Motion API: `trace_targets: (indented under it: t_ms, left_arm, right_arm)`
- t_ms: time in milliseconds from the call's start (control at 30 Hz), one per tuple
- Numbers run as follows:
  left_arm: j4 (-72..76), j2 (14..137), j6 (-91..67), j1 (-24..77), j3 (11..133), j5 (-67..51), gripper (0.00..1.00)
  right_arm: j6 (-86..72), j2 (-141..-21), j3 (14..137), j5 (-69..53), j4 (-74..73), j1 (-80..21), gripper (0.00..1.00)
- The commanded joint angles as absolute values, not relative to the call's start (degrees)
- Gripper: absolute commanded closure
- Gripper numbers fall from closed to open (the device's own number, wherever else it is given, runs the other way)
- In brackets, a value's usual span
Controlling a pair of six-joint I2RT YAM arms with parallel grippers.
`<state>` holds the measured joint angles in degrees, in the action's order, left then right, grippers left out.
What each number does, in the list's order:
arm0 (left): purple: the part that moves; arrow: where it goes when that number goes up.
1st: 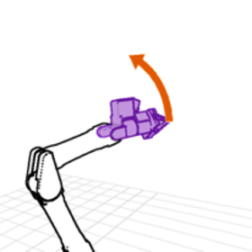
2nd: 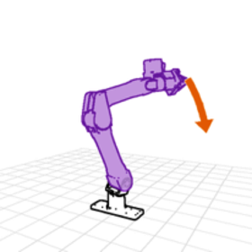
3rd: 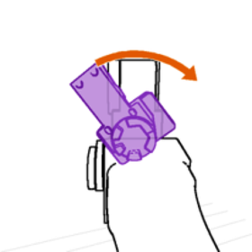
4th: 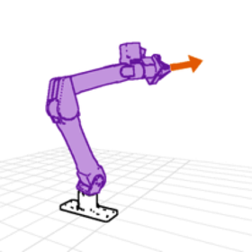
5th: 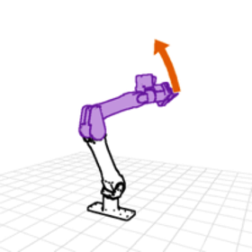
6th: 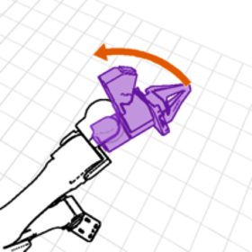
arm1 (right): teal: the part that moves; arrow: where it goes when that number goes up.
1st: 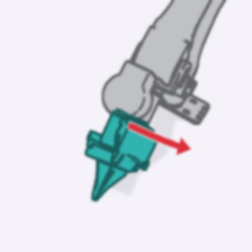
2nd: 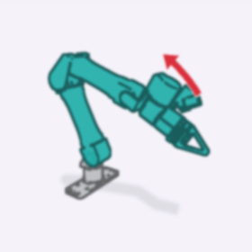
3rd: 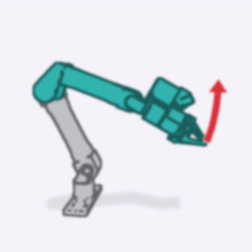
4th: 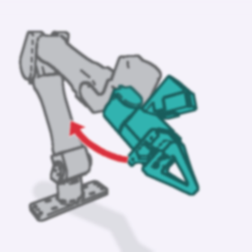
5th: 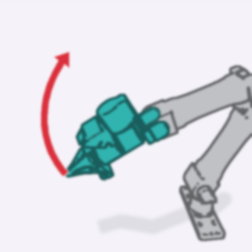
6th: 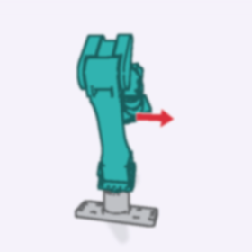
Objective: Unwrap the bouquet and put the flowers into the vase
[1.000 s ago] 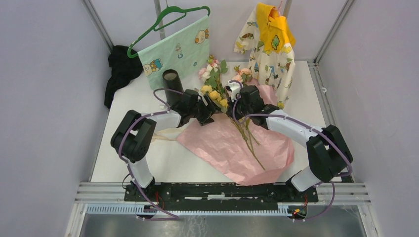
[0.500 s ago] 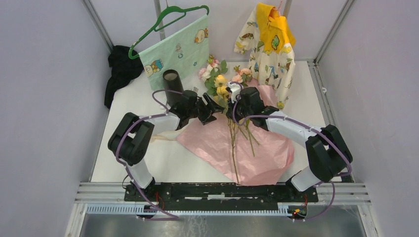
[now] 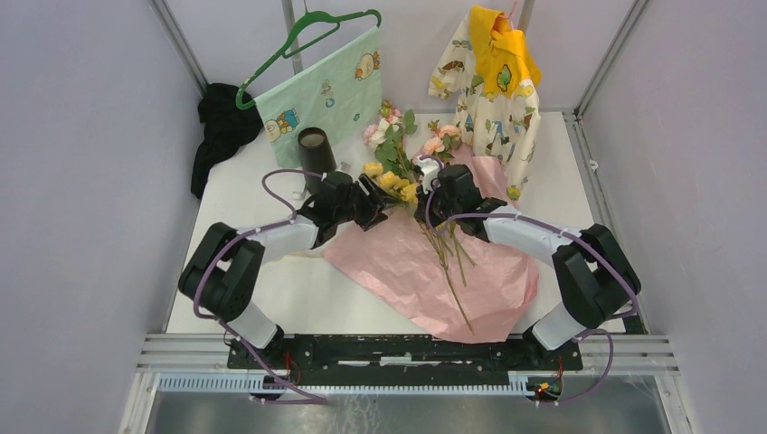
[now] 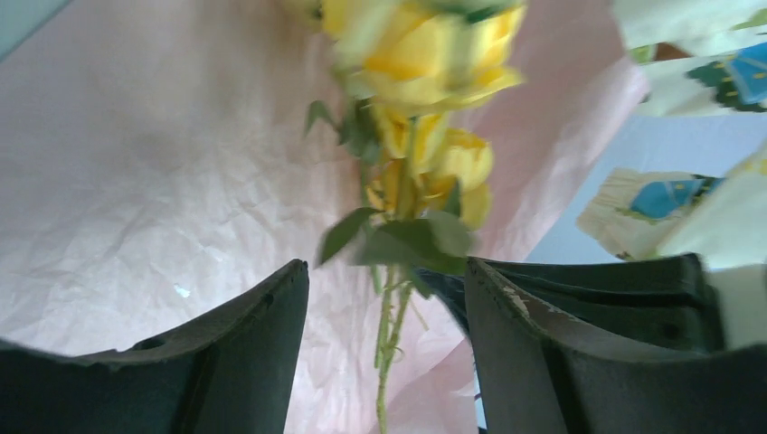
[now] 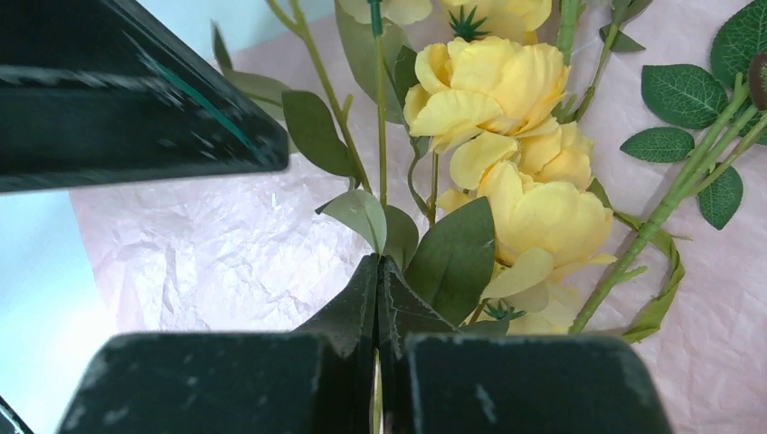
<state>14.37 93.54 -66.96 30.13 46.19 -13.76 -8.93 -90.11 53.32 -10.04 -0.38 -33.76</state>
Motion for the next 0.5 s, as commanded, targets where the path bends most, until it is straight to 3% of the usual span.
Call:
trace_targets:
  t_ms: [0,467]
  left_arm:
    - [15.88,90.44,-63.82,30.30,47.68,-9.97,0.29]
    - [24.82,105.55,-66.50,30.45,53.39,-16.16,0.28]
  right_arm:
    - [-8.81,-90.41,53.79,-11.03,3.33,-33.84,1.00]
    - [-10.17,-89.80,54.48,-16.32,6.04,-36.92,1.00]
